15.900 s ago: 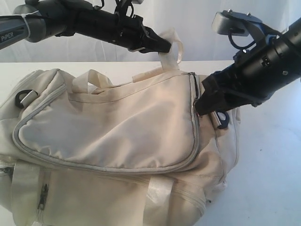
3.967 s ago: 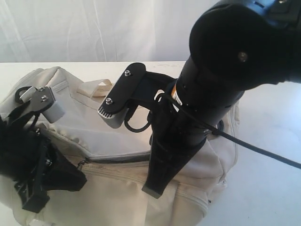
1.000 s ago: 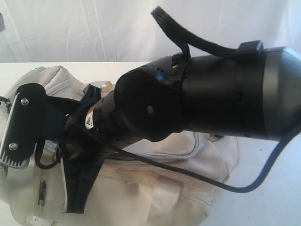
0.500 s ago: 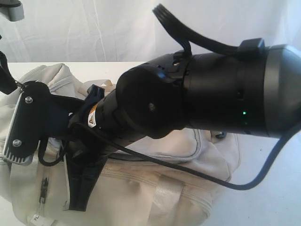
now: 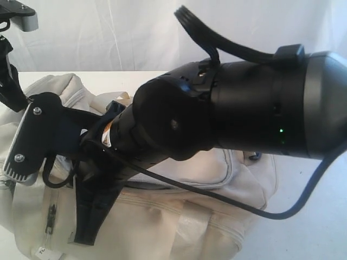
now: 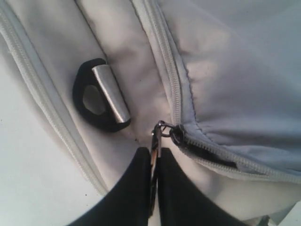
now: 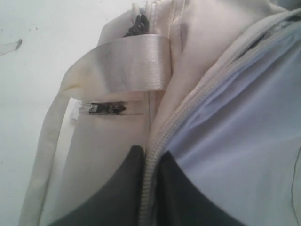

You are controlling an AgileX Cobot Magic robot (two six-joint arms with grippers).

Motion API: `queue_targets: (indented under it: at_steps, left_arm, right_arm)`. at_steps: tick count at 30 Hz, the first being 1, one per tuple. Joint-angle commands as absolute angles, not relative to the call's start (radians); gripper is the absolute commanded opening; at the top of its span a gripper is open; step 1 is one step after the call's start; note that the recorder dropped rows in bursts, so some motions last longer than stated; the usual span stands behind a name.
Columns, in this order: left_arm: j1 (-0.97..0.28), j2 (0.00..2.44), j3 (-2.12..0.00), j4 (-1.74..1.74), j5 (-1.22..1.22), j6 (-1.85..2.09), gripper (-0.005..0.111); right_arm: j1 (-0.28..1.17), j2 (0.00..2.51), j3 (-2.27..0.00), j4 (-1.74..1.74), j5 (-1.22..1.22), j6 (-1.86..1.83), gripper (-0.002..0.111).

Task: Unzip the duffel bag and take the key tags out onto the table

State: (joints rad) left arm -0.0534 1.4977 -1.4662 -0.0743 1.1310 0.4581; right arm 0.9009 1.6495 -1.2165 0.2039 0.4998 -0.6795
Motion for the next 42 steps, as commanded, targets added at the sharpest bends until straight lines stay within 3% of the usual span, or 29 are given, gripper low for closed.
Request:
queue_targets:
  at_steps: [1,5,12,21,26,30,42]
  left_arm:
    - [-0.042,1.426,-1.487,-0.077,1.221,0.451,0.0]
    - [-0.042,1.363,-1.485,-0.078,1.221,0.449,0.0]
    - [-0.042,1.326,-1.357,-0.104,1.221,0.456,0.0]
    - [-0.042,1.34,-1.352,-0.119,1.221,0.473,0.0]
    - [-0.042,1.351,-1.352,-0.118,1.221,0.478,0.0]
    - [-0.042,1.353,-1.352,-0.118,1.221,0.484,0.0]
    - [-0.042,1.571,-1.589,-0.118,1.221,0.512,0.0]
  right_arm:
    - [0.917,1.62,-1.251,0.152,0.579,-0.58,0.029]
    - [0.917,1.61,-1.324,0.03,0.53,-0.428,0.051]
    - [0.917,1.661,-1.411,0.027,0.406,-0.399,0.051]
    - [0.946,1.773,-1.425,0.052,0.338,-0.354,0.05]
    - [0.956,1.818,-1.425,0.05,0.342,-0.354,0.036]
    - [0.956,1.825,-1.425,0.048,0.368,-0.354,0.0]
    - [0.958,1.825,-1.425,0.05,0.392,-0.354,0.0]
